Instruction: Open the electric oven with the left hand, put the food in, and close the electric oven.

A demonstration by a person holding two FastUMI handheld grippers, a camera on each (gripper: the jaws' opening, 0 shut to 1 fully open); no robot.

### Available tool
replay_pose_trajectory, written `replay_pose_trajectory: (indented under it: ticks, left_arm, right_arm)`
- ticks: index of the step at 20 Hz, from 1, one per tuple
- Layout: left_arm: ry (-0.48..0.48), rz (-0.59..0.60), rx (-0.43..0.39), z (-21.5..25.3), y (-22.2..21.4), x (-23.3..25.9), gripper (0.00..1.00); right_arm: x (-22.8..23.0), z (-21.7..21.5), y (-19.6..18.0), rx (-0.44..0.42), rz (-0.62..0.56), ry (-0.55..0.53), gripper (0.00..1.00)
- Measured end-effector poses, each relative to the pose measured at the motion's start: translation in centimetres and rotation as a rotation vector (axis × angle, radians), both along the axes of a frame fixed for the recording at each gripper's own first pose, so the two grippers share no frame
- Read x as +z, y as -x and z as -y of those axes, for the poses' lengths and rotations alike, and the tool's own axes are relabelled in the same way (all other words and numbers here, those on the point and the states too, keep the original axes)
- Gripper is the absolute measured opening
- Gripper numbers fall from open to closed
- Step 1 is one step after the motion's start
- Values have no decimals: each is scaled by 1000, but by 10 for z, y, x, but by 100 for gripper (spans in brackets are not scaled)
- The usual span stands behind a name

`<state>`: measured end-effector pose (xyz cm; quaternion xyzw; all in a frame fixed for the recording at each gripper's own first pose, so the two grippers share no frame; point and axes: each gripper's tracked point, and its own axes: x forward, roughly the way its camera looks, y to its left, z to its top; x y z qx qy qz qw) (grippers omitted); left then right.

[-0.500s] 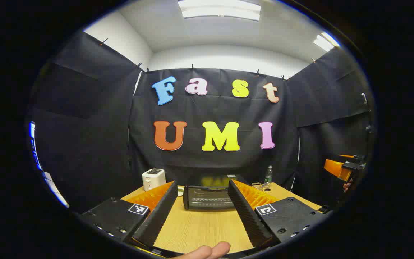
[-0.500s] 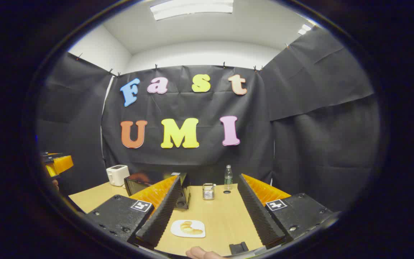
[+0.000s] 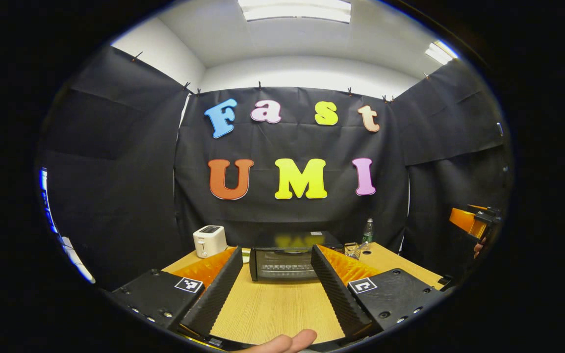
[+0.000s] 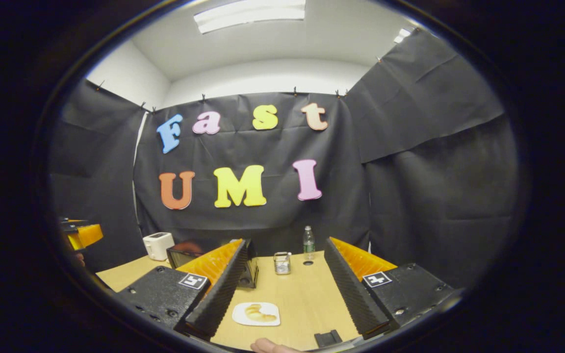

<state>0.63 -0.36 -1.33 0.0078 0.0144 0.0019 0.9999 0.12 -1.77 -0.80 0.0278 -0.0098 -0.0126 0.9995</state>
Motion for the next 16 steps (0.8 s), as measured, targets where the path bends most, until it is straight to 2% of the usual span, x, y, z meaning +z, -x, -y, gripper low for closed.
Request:
replay_pose_trajectory:
  ticks: [3,7,16]
  left_arm:
    - [0,-7,3,3,-14,-1,92]
    - [-7,-25,11,8,-44,-7,92]
    - [-17,-62,-87,50,-153,-34,92]
  right_arm:
    - [-1,-5,0,32,-5,-3,96]
    - [-7,7,-3,15,-13,2,96]
    - [-27,37,-9,0,-29,3,96]
